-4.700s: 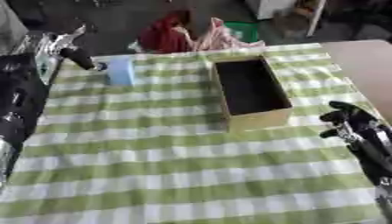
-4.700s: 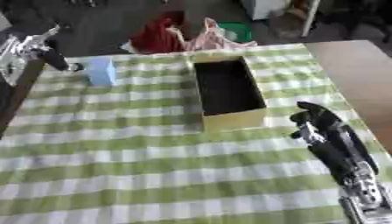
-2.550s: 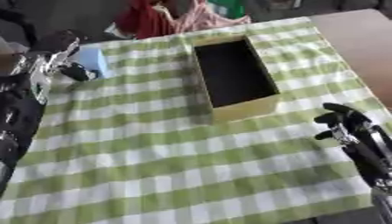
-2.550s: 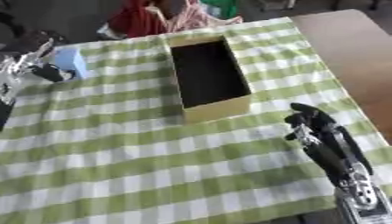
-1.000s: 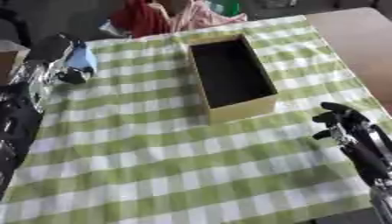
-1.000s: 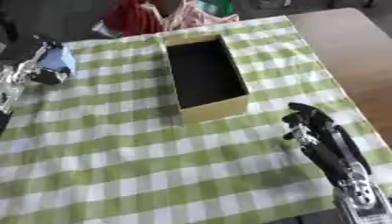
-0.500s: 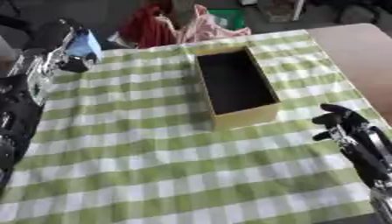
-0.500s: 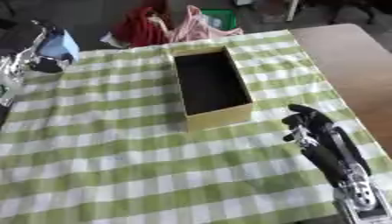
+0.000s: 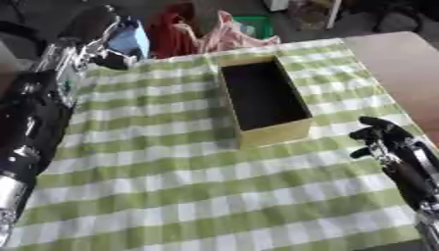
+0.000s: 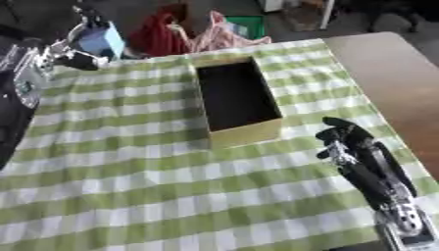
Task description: Pick up objects on the table and place them in the box.
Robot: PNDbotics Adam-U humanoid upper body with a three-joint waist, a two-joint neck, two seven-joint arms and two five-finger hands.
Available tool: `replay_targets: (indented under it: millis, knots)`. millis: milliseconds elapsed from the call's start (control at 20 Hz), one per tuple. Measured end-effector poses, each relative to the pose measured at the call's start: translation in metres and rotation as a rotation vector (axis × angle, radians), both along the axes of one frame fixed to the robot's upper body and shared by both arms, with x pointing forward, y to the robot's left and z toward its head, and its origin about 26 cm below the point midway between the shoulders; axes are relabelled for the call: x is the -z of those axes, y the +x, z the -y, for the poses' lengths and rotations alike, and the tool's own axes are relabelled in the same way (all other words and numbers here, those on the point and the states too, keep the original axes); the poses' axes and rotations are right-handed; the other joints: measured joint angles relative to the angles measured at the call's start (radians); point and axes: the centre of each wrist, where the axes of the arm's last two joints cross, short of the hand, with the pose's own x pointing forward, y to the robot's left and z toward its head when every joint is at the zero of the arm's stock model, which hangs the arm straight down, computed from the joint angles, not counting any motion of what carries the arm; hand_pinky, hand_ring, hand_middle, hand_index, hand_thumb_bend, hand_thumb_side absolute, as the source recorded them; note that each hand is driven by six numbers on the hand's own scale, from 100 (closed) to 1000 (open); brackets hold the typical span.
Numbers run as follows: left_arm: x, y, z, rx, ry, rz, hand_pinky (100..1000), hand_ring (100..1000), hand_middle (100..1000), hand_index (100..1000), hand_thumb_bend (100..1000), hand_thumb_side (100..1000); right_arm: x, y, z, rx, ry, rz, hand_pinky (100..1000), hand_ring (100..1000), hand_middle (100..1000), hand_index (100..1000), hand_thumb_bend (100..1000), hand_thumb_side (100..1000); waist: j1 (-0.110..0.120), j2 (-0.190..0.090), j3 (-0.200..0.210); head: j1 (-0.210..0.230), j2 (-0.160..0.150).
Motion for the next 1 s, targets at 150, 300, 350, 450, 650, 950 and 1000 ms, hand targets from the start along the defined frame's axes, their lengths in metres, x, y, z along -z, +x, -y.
replay_targets:
  millis: [150,300,350,450,650,950,1000]
  knots:
    - [-0.001,-0.002,0.03,0.112,0.029,0.012,709,555,494,689,161,138,0.0,0.0,-0.001,-0.01,-0.001,-0.002,583,783,626,849,100,555,0.0,0.0,-0.01,0.005,0.0]
    - [0.0,-0.005,0.053,0.202,0.056,0.016,709,555,494,688,170,140,-0.002,0.002,-0.003,-0.017,0.001,0.002,584,783,626,849,100,556,0.0,0.0,-0.012,0.008,0.0]
    - [0.0,-0.006,0.06,0.227,0.065,0.016,710,555,494,688,174,140,-0.001,0.002,-0.003,-0.02,0.0,0.0,584,783,626,850,100,557,0.0,0.0,-0.014,0.008,0.0]
    - [0.002,-0.008,0.074,0.279,0.081,0.017,710,558,497,689,175,143,-0.001,0.002,-0.004,-0.027,-0.002,-0.002,584,783,626,850,100,557,0.0,0.001,-0.017,0.008,0.0]
    - [0.011,-0.011,0.095,0.363,0.105,0.003,713,563,502,693,183,144,-0.003,0.003,-0.007,-0.044,-0.004,0.002,584,783,625,850,100,557,0.0,0.002,-0.022,0.011,0.0]
    - [0.03,-0.016,0.118,0.459,0.129,-0.034,717,577,514,704,224,146,-0.005,0.004,-0.011,-0.063,-0.001,0.005,584,783,625,849,100,557,0.0,0.008,-0.031,0.016,0.0]
    - [0.032,-0.017,0.121,0.473,0.133,-0.038,717,578,515,704,228,145,-0.005,0.004,-0.012,-0.067,0.0,0.004,584,783,624,849,100,557,-0.001,0.009,-0.033,0.016,0.0]
